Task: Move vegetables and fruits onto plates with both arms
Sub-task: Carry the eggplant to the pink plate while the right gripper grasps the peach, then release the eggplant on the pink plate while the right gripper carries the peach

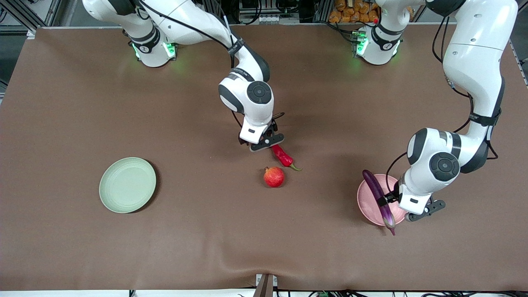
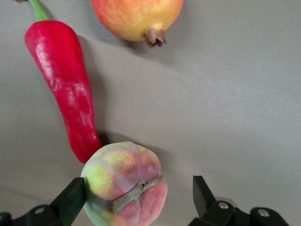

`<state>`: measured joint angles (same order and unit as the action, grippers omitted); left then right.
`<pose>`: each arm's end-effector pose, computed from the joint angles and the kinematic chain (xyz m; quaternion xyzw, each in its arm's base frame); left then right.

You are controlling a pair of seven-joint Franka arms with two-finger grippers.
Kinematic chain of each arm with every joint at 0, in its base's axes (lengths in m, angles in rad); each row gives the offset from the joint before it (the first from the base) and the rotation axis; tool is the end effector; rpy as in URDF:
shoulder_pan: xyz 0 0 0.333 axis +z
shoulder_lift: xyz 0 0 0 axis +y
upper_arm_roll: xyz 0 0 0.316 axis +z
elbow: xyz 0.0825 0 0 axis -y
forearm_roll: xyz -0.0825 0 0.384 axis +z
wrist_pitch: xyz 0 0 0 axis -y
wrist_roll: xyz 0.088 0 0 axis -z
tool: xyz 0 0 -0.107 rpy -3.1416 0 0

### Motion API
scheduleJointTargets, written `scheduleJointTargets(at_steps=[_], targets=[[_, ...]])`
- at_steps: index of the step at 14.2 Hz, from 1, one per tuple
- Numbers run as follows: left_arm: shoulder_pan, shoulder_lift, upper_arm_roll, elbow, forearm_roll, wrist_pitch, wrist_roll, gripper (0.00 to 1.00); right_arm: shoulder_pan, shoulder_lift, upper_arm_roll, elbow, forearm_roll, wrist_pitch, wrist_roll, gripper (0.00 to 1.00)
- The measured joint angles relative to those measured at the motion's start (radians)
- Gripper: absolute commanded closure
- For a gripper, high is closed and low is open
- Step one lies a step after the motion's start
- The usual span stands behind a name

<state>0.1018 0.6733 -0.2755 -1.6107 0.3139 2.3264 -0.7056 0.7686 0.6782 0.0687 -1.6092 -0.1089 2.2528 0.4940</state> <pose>0.6949 -0.0895 0.2506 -0.9800 -0.1925 -0.0486 0.0143 0.4690 0.5070 0.2282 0.9799 0.1981 -0.0003 0.0257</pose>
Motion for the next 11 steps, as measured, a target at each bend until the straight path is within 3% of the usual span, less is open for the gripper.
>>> scheduleJointTargets(at_steps=[3,6,7,8,9,11], targets=[[-0.001,-0.03,-0.014,0.004,0.0,-0.027,-0.002,0.0,0.016,0.013,0.002,-0.001,0.0,0.035,0.035,0.0],[-0.007,-0.048,-0.073,0.004,-0.002,-0.058,-0.1,0.0,0.045,0.037,0.003,-0.004,0.0,0.056,0.064,0.0],[-0.019,-0.048,-0.093,0.003,-0.002,-0.062,-0.161,0.0,0.054,0.046,0.003,-0.005,0.0,0.059,0.073,0.09],[-0.04,-0.047,-0.103,0.0,-0.002,-0.065,-0.226,0.0,0.058,0.052,0.002,-0.005,0.0,0.063,0.084,0.61],[-0.07,-0.047,-0.107,-0.003,-0.002,-0.066,-0.297,0.0,0.061,0.056,0.002,-0.005,0.0,0.067,0.088,0.89],[-0.135,-0.038,-0.11,-0.01,-0.003,-0.067,-0.432,0.0,0.064,0.055,0.002,-0.004,0.0,0.067,0.09,0.92]])
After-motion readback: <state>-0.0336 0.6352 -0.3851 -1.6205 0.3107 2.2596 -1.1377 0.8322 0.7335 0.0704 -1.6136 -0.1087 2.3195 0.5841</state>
